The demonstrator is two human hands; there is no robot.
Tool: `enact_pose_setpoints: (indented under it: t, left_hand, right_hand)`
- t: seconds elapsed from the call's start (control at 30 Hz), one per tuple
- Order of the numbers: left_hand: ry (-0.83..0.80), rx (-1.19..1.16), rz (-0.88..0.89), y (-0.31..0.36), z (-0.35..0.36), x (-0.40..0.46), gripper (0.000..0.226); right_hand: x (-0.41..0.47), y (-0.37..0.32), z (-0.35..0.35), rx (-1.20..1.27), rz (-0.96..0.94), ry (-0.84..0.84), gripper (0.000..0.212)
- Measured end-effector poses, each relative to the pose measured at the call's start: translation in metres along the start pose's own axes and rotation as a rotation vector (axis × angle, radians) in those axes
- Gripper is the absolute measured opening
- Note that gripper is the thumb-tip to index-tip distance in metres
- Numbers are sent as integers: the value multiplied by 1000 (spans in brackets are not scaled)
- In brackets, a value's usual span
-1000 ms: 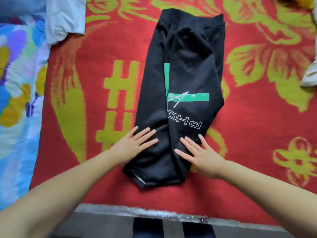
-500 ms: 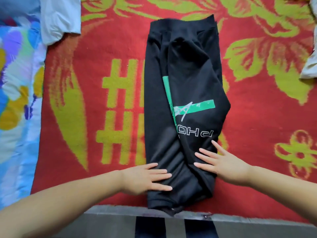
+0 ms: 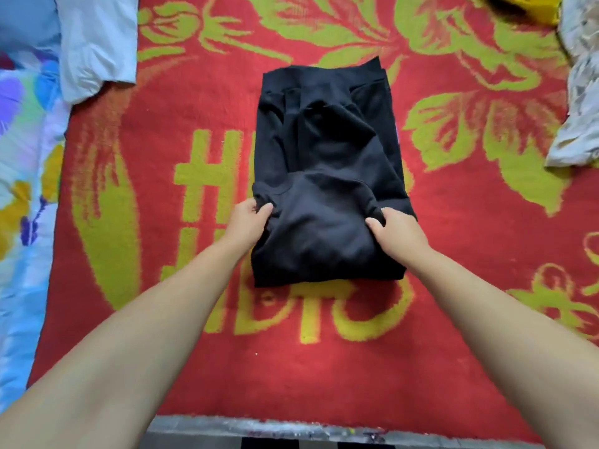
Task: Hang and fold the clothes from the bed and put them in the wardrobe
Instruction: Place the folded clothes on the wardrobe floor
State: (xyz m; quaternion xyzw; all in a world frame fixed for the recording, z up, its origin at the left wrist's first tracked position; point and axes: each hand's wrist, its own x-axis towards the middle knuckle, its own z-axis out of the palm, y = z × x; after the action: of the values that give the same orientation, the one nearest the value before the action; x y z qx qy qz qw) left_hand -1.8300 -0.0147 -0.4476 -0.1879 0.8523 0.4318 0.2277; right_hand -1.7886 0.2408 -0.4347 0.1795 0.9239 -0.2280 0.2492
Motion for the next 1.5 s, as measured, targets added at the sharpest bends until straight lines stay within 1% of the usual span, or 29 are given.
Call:
enact_pose_setpoints:
  t: [0.07, 0.1, 0.13, 0.17, 0.2, 0.27, 0.3, 0.33, 0.4, 0.43, 0.5, 0.57, 0.67, 0.73, 0.8, 0.9, 0.93, 1.0, 1.03, 1.07, 1.13, 1.23, 1.27, 1.33, 1.37, 1.4, 1.43, 1.47, 1.5]
  left_hand:
    - [137, 99, -63, 3, 15, 5, 37]
    - [210, 121, -35, 5, 20, 2, 47]
    - [255, 159, 63, 6, 24, -6, 56]
    - [271, 248, 200, 4, 28, -18, 62]
    - [262, 377, 345, -1, 34, -32, 67]
    - [197, 669, 567, -21, 46, -60, 78]
    - [105, 820, 601, -31, 50, -73, 86]
    - [-8, 951, 581, -42, 55, -82, 94]
    - [-156, 1093, 477, -61, 66, -88, 105]
    - [-167, 1102, 439, -64, 71, -84, 106]
    - [-116, 1106, 421, -57, 78, -72, 101]
    - [-105, 1144, 436, -47, 81, -62, 91]
    - [-187, 1195, 472, -35, 75, -58, 89]
    - [-333, 1213, 468, -23, 63, -63, 90]
    - [-558, 1175, 434, -9, 44, -68, 86]
    - [-883, 1001, 359, 12, 17, -79, 72]
    - [-976, 940, 334, 17, 9, -84, 65]
    - [-1161, 847, 248, 24, -3, -93, 39]
    - [-1219, 812, 172, 26, -7, -94, 28]
    - [-1221, 777, 120, 27, -11, -91, 21]
    - [-1076, 715, 159, 31, -14, -72, 18]
    - [-747, 652, 236, 30, -11, -34, 13]
    - [-651, 707, 238, 28, -5, -26, 16]
    - [-418, 979, 266, 19, 11, -27, 29]
    - [-270, 1102, 317, 12, 22, -34, 36]
    - [-121, 1145, 404, 4, 31, -46, 44]
    - [-7, 1102, 516, -2, 40, -59, 53]
    - [53, 1022, 643, -10, 47, -74, 59]
    - [60, 958, 761, -22, 53, -89, 65]
  right_hand:
    - [3, -6, 5, -23, 103, 27, 31]
    - [2, -8, 6, -59, 123, 54, 33]
    - [-2, -9, 7, -133, 87, 108, 40]
    - [-8, -10, 8, -235, -24, 192, 52]
    - [-16, -12, 10, -325, -194, 261, 65]
    - [-36, -12, 22, -435, -569, 324, 75]
    - [-45, -9, 29, -515, -693, 276, 78]
    - [-51, -4, 34, -605, -740, 201, 80]
    - [-52, 9, 41, -740, -601, 25, 85]
    - [-47, 14, 42, -769, -510, -17, 89]
    - [-37, 19, 42, -815, -405, -17, 94]
    - [-32, 14, 41, -849, -386, -26, 96]
    - [-32, 4, 40, -870, -374, -77, 92]
    - [-33, -10, 29, -880, -348, -188, 83]
    - [-37, -21, 12, -855, -345, -321, 72]
    - [-56, -28, -15, -755, -461, -594, 55]
    - [-64, -28, -21, -727, -493, -706, 44]
    - [-73, -27, -33, -650, -479, -890, 16]
    - [-72, -27, -41, -603, -443, -949, 11]
    - [-67, -25, -48, -560, -415, -964, 15]
    - [-46, -19, -58, -469, -376, -869, 34]
    - [-12, -10, -56, -271, -314, -604, 40]
    - [-5, -8, -48, -262, -295, -510, 42]
    - [-6, -4, -26, -370, -264, -275, 48]
    - [-14, -3, -15, -429, -297, -133, 50]
    - [-24, -3, -4, -464, -376, 11, 53]
    - [-36, -2, 5, -464, -472, 115, 56]
    - [-49, 0, 14, -453, -572, 184, 60]
    - [-62, 4, 24, -464, -650, 213, 68]
